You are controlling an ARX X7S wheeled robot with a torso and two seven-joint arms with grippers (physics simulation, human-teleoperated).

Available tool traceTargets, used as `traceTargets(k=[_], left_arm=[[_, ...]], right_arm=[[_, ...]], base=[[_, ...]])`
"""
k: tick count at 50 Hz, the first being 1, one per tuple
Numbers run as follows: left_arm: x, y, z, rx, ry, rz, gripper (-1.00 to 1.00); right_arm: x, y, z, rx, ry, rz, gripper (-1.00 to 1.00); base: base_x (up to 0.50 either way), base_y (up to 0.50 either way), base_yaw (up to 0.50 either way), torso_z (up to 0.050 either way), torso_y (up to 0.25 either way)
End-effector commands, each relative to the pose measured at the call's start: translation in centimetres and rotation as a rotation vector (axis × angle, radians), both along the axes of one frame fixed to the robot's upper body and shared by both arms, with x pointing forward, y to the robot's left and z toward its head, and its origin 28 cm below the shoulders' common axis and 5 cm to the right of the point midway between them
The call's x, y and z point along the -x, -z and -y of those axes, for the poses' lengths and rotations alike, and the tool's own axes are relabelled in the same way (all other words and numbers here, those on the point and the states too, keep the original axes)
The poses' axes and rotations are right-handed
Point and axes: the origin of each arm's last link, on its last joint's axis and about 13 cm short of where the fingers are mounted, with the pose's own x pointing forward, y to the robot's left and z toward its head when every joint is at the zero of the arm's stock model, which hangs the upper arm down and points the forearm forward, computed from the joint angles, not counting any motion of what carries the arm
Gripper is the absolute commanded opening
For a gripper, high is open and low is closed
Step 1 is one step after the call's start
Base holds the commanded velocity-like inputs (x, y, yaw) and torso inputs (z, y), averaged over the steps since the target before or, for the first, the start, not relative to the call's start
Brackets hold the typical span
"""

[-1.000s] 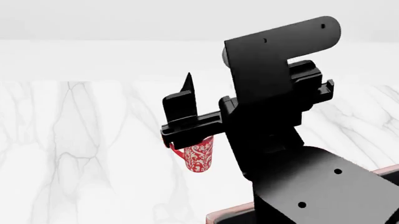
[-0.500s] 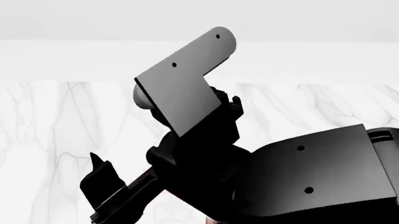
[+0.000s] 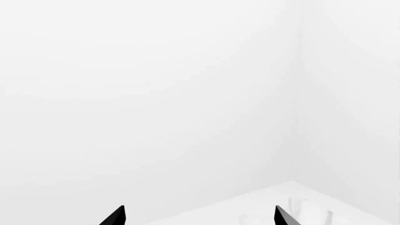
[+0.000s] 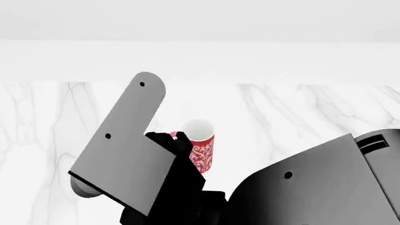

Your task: Pick up the book and place it in the right compartment of the caddy.

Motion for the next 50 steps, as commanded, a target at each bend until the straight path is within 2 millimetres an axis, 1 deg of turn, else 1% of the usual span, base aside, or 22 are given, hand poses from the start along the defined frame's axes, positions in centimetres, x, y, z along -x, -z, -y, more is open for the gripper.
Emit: traceTargets(k=[1,16,20,30,39,50], left_arm=[[0.3,0.2,0.1,0.016,-0.01,0.008,1.0],[0.4,0.1,0.0,0.018,-0.009,0.012,1.0],[0.4,0.1,0.0,0.016,-0.009,0.013,1.0],[0.3,0.2,0.1,0.018,-0.008,0.009,1.0],[0.3,0.4,0.1,0.018,-0.008,0.004,1.0],[0.3,0.6,0.1,0.017,-0.005,-0.002,1.0]], right_arm=[[1.0,0.3,0.0,0.043,-0.199,0.001,1.0],[1.8,1.5,-0.3,0.127,-0.306,-0.013,1.0],[1.8,1.6,-0.2,0.135,-0.31,-0.021,1.0],[1.5,2.5,-0.2,0.173,-0.297,-0.039,1.0],[0.8,3.4,0.0,0.203,-0.274,-0.014,1.0],[0.0,4.7,-0.1,0.196,-0.29,-0.023,1.0]], base=[[0.0,0.0,0.0,0.0,0.0],[0.0,0.0,0.0,0.0,0.0],[0.0,0.0,0.0,0.0,0.0],[0.0,0.0,0.0,0.0,0.0],[0.0,0.0,0.0,0.0,0.0],[0.0,0.0,0.0,0.0,0.0]])
